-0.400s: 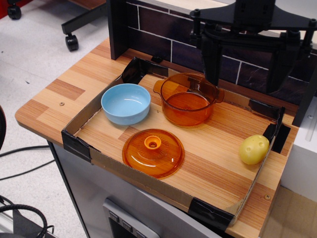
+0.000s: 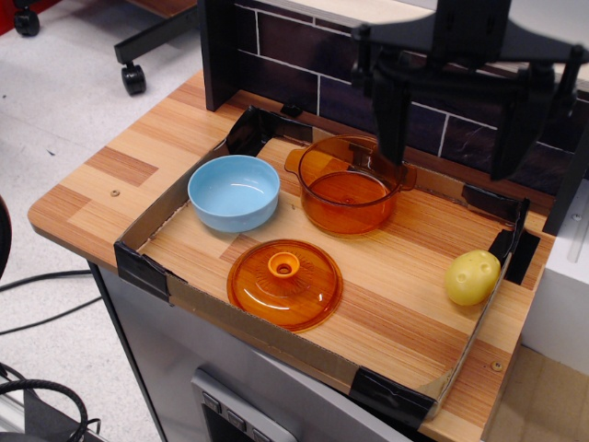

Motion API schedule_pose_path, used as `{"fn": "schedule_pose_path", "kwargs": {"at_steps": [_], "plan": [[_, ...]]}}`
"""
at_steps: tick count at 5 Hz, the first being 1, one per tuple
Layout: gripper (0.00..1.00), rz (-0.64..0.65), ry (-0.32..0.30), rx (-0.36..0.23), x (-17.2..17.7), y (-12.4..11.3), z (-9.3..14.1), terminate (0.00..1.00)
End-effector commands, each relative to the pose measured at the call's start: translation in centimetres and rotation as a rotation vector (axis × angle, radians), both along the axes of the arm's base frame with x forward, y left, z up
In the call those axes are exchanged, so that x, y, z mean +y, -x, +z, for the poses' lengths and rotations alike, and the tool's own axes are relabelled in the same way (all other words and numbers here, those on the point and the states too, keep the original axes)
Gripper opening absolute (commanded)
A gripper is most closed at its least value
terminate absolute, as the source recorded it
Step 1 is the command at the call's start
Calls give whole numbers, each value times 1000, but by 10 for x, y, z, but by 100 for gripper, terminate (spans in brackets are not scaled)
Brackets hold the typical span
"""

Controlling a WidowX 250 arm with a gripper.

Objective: Put lid on pot

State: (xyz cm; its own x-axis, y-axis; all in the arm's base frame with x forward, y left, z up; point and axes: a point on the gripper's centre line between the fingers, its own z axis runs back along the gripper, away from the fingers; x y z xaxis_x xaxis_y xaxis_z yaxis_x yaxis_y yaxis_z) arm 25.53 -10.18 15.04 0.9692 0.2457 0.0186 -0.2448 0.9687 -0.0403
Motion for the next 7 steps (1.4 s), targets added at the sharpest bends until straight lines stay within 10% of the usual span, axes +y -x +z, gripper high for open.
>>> {"fn": "schedule_pose_path", "kwargs": {"at_steps": [1, 4, 7], "plan": [[100, -187, 37, -1, 32, -12, -8, 0], [100, -252, 94, -50, 111, -33, -43, 0], [100, -368, 73, -9, 89, 8, -95, 0]]}}
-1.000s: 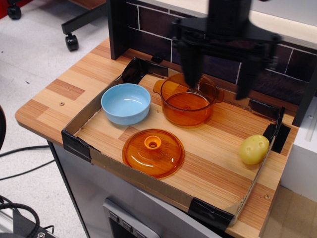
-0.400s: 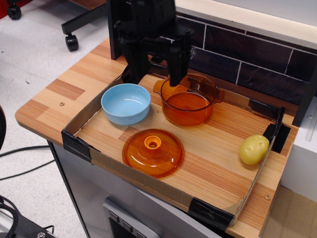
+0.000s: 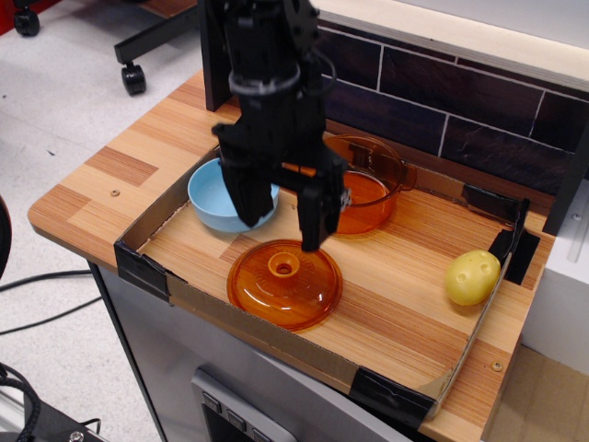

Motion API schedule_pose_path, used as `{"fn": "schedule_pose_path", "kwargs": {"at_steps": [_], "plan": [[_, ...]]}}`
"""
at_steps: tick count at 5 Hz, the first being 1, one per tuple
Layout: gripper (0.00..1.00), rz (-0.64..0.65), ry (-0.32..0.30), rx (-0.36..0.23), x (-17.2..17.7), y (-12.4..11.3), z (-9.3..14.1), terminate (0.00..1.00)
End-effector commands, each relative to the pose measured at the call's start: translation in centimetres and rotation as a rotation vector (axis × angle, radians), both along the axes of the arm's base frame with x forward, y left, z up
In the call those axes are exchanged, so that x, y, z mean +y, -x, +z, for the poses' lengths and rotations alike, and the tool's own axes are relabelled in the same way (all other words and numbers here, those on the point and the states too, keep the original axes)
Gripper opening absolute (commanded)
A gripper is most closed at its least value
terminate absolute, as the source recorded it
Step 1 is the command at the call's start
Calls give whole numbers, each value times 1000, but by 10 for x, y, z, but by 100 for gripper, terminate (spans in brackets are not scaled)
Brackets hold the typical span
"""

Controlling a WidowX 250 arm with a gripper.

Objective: Put lid on pot

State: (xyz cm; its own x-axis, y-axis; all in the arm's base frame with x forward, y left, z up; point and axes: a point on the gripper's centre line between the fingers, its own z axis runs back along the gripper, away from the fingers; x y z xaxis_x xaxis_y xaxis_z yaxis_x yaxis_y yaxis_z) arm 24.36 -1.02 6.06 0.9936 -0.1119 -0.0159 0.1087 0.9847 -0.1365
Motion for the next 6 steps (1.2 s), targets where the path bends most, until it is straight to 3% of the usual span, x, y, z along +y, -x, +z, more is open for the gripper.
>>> {"fn": "schedule_pose_path", "kwargs": {"at_steps": [1, 5, 6], "plan": [[100, -4, -10, -22, -2, -4, -14, 0], [100, 6, -54, -31, -1, -3, -42, 0], [0, 13, -77, -30, -10, 2, -55, 0]]}}
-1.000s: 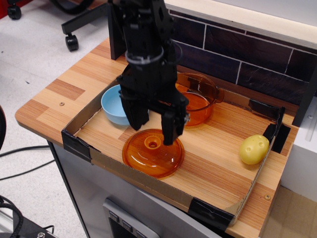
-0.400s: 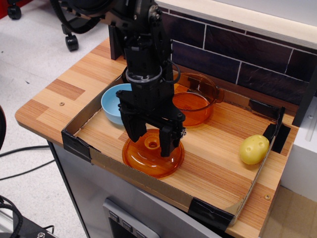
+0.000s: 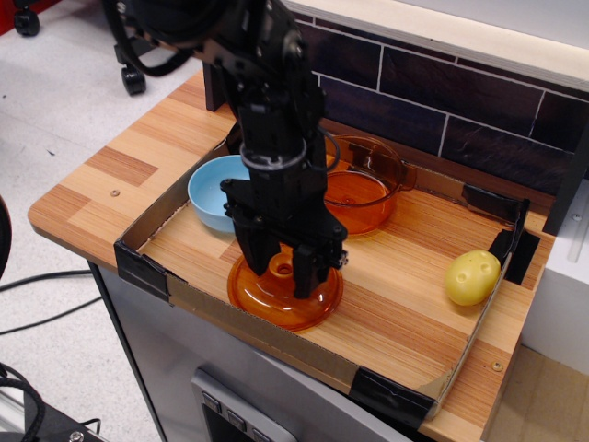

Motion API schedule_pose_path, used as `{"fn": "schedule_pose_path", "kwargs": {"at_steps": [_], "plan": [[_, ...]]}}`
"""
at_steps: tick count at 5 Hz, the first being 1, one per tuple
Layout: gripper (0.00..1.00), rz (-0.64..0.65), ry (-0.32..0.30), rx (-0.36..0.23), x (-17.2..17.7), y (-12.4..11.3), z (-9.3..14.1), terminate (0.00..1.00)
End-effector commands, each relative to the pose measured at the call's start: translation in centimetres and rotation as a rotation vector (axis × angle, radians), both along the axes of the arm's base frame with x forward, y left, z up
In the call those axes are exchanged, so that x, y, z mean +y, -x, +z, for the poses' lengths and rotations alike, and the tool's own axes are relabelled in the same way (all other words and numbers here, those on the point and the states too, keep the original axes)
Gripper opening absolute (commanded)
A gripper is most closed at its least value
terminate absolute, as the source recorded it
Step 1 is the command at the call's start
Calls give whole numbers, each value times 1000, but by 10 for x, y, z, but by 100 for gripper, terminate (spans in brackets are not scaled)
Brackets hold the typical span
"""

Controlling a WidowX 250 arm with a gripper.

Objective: Put lid on pot

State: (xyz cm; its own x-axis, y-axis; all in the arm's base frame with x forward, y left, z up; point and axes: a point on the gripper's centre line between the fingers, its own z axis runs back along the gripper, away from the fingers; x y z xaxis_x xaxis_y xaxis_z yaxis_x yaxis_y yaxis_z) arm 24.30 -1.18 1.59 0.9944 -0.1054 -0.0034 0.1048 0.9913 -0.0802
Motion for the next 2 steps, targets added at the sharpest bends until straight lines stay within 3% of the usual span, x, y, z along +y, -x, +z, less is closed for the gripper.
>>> {"fn": "schedule_pose_path", "kwargs": {"at_steps": [1, 2], "plan": [[0, 16, -25, -1, -11, 4, -15, 0], [0, 26, -13, -3, -12, 7, -2, 0]]}}
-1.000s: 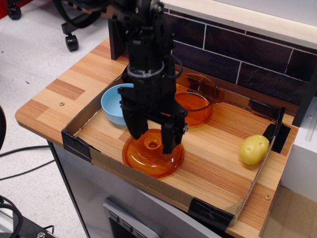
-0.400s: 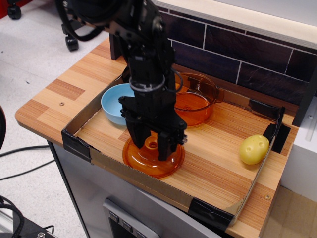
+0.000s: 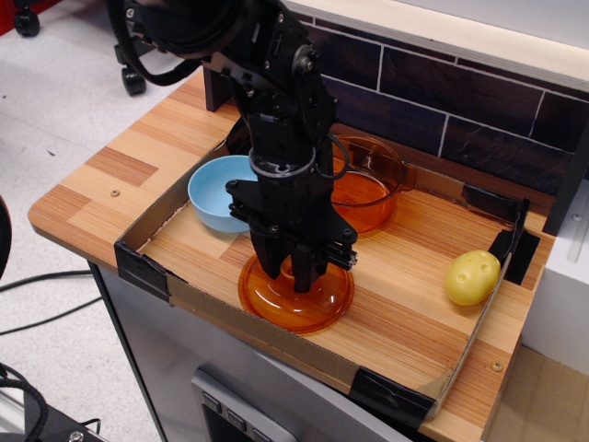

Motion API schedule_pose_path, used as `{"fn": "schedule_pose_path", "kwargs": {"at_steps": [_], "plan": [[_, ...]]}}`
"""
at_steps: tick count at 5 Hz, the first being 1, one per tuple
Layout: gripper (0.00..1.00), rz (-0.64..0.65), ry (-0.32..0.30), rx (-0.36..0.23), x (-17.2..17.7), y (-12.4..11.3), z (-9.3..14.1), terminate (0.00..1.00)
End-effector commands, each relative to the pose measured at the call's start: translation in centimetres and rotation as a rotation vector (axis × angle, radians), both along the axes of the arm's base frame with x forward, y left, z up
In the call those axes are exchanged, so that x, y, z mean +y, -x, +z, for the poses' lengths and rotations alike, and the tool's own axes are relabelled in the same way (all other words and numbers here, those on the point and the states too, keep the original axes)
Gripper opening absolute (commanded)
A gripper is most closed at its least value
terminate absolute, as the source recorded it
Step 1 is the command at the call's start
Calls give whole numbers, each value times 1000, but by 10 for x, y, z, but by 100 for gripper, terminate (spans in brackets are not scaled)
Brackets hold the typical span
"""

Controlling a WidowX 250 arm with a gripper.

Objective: Put lid on pot

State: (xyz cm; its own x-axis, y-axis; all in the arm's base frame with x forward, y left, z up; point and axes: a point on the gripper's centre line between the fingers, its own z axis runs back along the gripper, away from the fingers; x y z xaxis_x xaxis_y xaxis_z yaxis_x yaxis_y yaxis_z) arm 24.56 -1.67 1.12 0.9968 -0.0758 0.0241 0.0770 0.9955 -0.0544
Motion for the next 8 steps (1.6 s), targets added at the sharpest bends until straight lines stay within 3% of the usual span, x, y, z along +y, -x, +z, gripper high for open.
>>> {"fn": "schedule_pose_path", "kwargs": {"at_steps": [1, 2, 3, 4, 6, 8], "plan": [[0, 33, -3, 50, -7, 12, 32, 0], [0, 80, 54, 107, -11, 10, 72, 0], [0, 112, 84, 114, -19, 2, 94, 0], [0, 166, 68, 84, -20, -16, 97, 0], [0, 266, 25, 62, -6, -57, 81, 0], [0, 344, 22, 56, 4, -90, 84, 0]]}}
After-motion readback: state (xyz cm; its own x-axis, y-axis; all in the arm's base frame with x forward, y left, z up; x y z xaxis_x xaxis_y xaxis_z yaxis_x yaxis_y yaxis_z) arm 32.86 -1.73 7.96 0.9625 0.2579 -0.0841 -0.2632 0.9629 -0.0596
